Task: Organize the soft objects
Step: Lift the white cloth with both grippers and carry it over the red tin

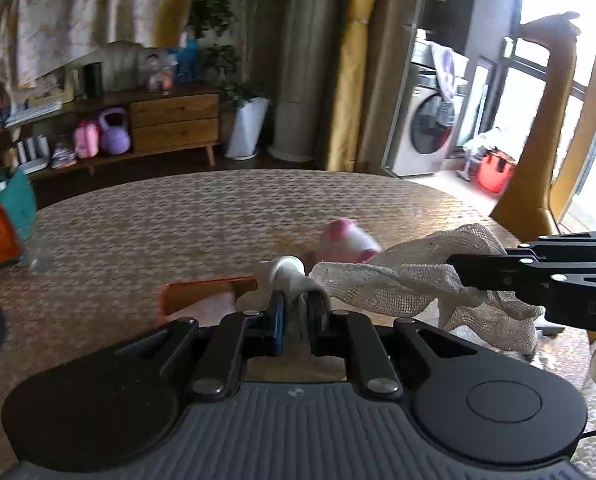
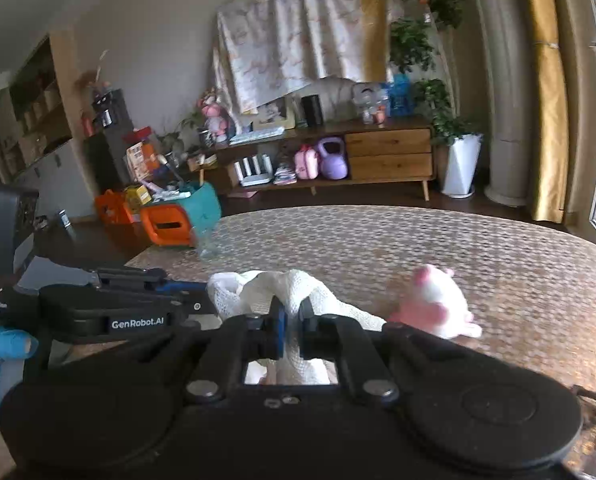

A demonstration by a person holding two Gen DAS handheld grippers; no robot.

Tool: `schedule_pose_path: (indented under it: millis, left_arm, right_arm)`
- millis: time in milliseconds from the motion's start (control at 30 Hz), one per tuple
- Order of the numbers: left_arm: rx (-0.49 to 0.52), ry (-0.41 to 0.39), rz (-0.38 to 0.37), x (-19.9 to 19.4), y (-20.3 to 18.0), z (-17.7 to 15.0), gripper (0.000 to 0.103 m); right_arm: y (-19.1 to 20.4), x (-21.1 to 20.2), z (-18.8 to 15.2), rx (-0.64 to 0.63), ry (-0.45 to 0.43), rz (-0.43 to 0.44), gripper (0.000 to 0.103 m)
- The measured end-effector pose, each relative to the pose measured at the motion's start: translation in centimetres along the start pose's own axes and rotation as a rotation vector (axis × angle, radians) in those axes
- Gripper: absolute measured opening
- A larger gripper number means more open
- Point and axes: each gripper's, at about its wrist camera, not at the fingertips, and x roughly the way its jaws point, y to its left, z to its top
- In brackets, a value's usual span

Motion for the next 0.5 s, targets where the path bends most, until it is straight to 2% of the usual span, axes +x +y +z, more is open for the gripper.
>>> schedule_pose_path:
  millis: [233, 500]
  left_arm:
    - [-0.029, 0.04, 0.062, 0.8, 3.7, -1.0, 0.012]
    - [-0.034, 0.096, 0.075, 2.9, 5.4, -2.7, 0.012]
  right_arm:
    - [1.9, 4.5, 0.2, 0.008, 0.023, -0.01, 0.006]
    - [0.9, 9.5, -0.4, 0.073, 0.083, -0.049, 0.007]
